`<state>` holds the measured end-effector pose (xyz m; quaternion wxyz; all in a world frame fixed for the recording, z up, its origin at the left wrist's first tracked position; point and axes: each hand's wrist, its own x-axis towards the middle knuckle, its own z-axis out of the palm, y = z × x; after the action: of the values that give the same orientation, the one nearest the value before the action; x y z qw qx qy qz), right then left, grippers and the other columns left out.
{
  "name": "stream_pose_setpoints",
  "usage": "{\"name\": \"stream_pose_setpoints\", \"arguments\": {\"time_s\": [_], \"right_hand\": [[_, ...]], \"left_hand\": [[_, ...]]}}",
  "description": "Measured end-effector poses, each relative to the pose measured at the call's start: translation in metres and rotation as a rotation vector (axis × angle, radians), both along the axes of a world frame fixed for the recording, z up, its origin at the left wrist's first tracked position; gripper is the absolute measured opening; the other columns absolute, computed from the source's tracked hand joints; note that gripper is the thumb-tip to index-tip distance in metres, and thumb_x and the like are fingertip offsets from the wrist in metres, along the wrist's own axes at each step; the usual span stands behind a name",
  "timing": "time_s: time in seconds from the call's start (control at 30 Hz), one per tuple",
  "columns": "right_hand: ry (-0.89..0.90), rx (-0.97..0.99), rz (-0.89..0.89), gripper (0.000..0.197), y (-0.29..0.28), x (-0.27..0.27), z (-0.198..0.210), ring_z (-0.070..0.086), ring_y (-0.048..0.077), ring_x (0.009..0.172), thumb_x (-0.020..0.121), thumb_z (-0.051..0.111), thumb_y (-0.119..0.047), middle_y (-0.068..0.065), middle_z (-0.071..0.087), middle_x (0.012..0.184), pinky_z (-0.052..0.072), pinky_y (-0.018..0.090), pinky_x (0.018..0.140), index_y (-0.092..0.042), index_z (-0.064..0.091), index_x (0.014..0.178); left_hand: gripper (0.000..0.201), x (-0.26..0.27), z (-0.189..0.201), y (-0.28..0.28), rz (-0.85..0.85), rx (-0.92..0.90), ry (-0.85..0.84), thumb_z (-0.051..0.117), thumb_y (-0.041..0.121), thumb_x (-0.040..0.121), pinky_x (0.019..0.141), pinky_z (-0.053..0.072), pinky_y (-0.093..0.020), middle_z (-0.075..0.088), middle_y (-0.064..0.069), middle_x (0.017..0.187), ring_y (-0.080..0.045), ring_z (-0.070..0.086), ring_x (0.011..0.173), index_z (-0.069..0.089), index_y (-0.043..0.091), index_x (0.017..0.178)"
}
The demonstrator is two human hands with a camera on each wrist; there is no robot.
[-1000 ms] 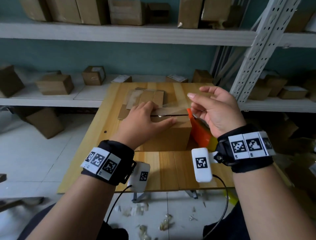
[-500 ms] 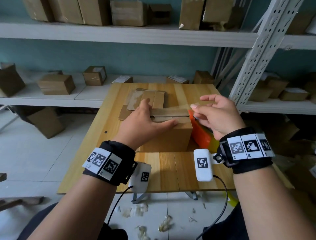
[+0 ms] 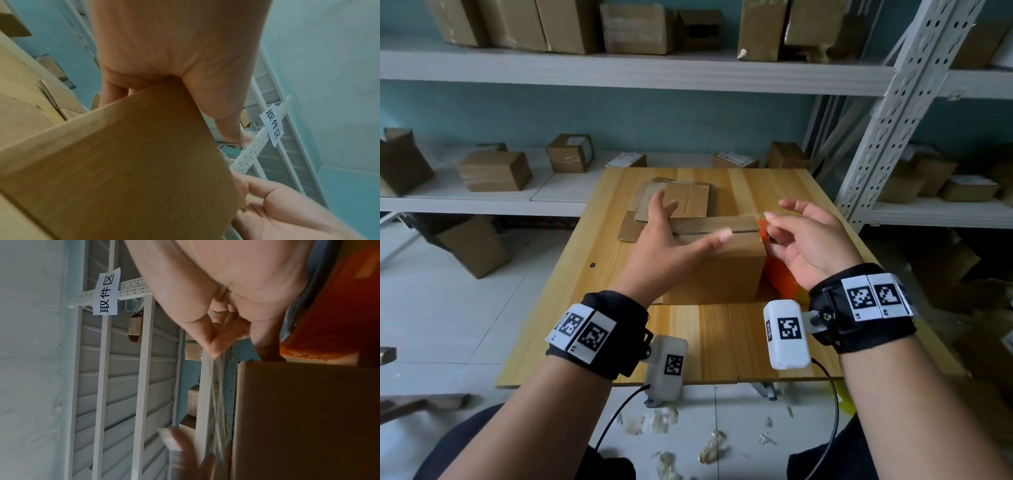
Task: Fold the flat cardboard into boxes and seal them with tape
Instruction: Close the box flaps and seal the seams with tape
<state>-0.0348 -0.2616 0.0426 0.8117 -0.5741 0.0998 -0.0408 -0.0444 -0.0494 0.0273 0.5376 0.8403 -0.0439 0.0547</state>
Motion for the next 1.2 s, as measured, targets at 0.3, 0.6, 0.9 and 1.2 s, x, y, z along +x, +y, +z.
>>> {"name": "stream_pose_setpoints", "arguments": {"time_s": [0.3,0.6,0.9,1.2], "right_hand": [[0.007,0.085,0.026,0.023,0.002,-0.004,0.001,0.068,0.012,0.070,0.094,0.068,0.007,0.009,0.071,0.094,0.056,0.050,0.104,-0.012,0.065,0.106],[0.013,0.160,0.056,0.022,-0.002,-0.004,-0.005,0.071,0.011,0.071,0.093,0.070,0.006,0.012,0.072,0.098,0.054,0.049,0.108,-0.012,0.065,0.104],[0.003,0.222,0.076,0.020,-0.001,-0.009,-0.004,0.069,0.010,0.068,0.094,0.067,0.005,0.008,0.070,0.090,0.056,0.036,0.102,-0.012,0.063,0.102],[-0.001,0.308,0.080,0.019,0.005,-0.016,-0.007,0.070,0.012,0.073,0.094,0.066,0.005,0.009,0.070,0.095,0.058,0.028,0.093,-0.012,0.063,0.101]], "left_hand": [[0.035,0.011,-0.006,-0.001,0.273,-0.313,0.117,0.035,0.034,0.116,0.079,0.047,-0.025,0.065,0.004,0.114,-0.009,0.060,0.101,0.064,0.021,0.129],[0.031,0.022,-0.009,-0.003,0.277,-0.041,0.036,0.058,0.041,0.108,0.061,0.047,-0.026,0.061,0.003,0.081,-0.015,0.057,0.072,0.070,0.015,0.097],[0.062,0.016,-0.009,0.000,0.261,-0.177,0.141,0.049,0.068,0.102,0.074,0.055,-0.037,0.068,-0.009,0.091,-0.027,0.067,0.084,0.069,0.010,0.096],[0.037,0.018,-0.004,0.010,0.252,-0.254,0.271,0.043,0.049,0.112,0.083,0.051,-0.034,0.066,-0.004,0.104,-0.018,0.062,0.096,0.062,0.017,0.106]]}}
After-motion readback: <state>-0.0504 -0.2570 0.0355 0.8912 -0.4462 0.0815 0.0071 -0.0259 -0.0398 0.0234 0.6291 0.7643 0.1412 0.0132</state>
